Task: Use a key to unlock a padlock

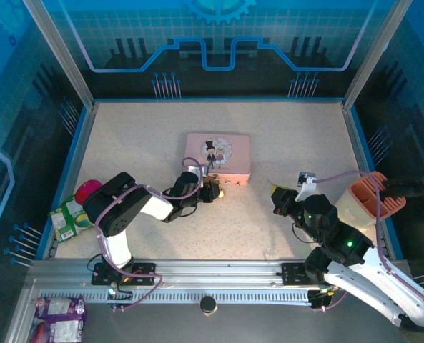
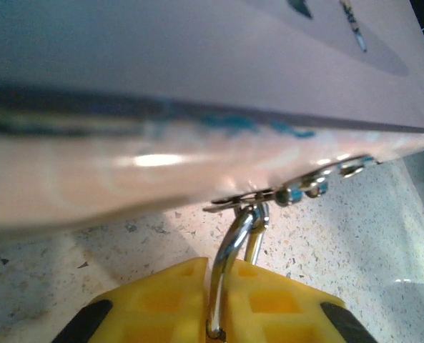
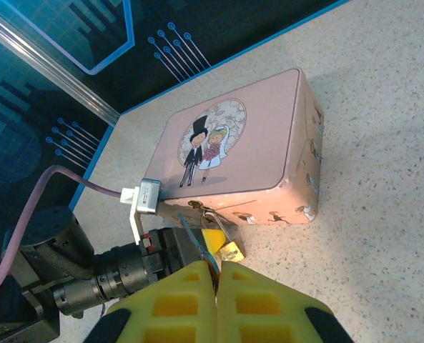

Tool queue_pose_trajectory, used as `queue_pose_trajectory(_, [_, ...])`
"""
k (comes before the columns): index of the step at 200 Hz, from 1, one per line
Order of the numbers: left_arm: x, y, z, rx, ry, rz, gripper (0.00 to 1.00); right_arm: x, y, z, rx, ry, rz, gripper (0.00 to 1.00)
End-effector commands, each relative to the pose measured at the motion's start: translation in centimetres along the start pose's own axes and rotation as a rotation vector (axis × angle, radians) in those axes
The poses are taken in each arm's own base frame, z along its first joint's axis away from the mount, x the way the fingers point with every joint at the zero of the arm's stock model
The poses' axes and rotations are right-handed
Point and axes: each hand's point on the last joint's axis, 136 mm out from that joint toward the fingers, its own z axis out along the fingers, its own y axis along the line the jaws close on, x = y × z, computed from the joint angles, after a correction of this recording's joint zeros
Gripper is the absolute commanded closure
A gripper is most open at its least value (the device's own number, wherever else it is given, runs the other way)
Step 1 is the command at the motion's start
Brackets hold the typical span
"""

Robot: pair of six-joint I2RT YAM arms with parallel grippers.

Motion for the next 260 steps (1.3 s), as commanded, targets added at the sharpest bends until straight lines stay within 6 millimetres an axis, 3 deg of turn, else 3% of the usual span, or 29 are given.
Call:
queue_pose_trajectory(1, [-0.7, -0.8, -0.1, 0.023, -0.037, -0.010, 0.89, 0.0, 0.8, 0.0, -0.041, -0.010, 0.036, 1.00])
queue_pose_trajectory(83, [-1.4, -1.8, -0.7, 0.066, -0.072, -0.080, 0.97, 1.6, 0.4, 1.1, -0.044, 0.029, 0.124, 1.00])
queue_pose_trajectory(169, [-3.1, -4.6, -1.4, 0.185, -0.089, -0.259, 1.00, 6.7, -0.4, 5.1, -0.043, 0.153, 0.335, 1.00])
queue_pose_trajectory(218, [-3.4, -5.0, -1.3, 0.221, -0.094, -0.301, 1.00, 9.6, -1.2, 6.7, -0.020, 0.225, 0.428, 1.00])
queue_pose_trajectory(260, [-3.4, -4.9, -1.4, 0.223, -0.096, -0.312, 1.00, 11.6, -0.8, 8.2, -0.025, 0.293, 0.489, 1.00])
